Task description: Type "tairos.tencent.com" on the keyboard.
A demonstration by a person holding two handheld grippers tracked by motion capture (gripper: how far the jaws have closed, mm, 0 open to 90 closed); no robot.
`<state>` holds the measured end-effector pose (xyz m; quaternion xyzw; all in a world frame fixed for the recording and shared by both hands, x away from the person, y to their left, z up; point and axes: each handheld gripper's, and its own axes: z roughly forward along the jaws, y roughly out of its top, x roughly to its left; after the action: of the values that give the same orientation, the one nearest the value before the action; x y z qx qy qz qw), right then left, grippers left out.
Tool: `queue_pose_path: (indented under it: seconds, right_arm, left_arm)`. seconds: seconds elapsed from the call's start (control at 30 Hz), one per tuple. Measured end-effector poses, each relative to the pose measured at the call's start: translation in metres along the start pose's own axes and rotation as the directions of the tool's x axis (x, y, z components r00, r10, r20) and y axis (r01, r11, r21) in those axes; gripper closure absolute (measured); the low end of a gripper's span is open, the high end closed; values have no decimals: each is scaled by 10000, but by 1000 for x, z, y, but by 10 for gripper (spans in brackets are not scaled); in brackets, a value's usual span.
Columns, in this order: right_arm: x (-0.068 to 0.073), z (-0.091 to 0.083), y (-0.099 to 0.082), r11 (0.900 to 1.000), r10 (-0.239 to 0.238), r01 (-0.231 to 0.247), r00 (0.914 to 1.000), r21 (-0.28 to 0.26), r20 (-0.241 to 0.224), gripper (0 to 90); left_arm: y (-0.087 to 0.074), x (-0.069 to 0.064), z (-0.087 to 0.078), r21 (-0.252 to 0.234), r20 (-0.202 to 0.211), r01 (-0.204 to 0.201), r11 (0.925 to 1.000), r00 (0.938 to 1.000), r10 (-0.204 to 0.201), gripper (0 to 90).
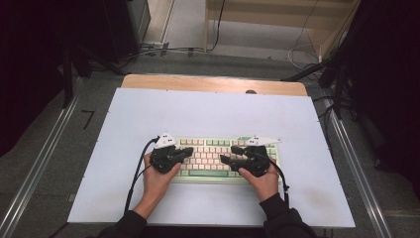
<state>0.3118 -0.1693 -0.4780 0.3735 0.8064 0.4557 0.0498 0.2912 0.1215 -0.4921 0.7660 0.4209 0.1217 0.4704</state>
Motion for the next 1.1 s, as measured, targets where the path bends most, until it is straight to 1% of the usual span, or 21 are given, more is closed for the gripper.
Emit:
queue_pose_path:
  seconds: [0.07,0.13,0.23,0.43,0.5,0.7,0.87,0.97,1.03,1.1]
  right_arm:
    - [-1,1,0,10000,40,-40,10000,38,8,370]
    - [0,1,-1,10000,-6,6,10000,95,1,370]
    - [1,1,0,10000,-41,41,10000,43,-24,370]
    - [1,1,-1,10000,-32,32,10000,90,15,370]
    - [1,1,0,10000,-66,66,10000,61,1,370]
    - [1,1,-1,9999,-84,83,10000,105,25,370]
    - [1,1,-1,9999,-67,67,10000,118,59,371]
    - [2,1,-1,9998,-157,156,9999,135,67,371]
    - [2,2,-1,9997,-179,178,9998,146,70,371]
    - [2,2,-1,9997,-159,157,9998,184,87,371]
  left_arm:
    - [0,-1,1,-3,24,0,10000,10000,0,900]
    - [1,-2,3,70,-32,-90,9999,10000,90,900]
    - [0,-2,6,223,-111,-158,9996,9998,161,900]
    - [0,-3,7,239,-168,-151,9996,9997,155,900]
    - [-1,-2,7,329,-236,-183,9993,9995,191,900]
    - [-1,-2,7,330,-322,-102,9994,9994,113,900]
    - [-1,-2,8,363,-320,-91,9993,9994,102,900]
    - [-3,-2,10,494,-333,-116,9987,9994,133,900]
    - [-2,-3,9,460,-356,-93,9989,9993,109,900]
    - [-1,-3,5,196,-206,-15,9998,9998,19,900]
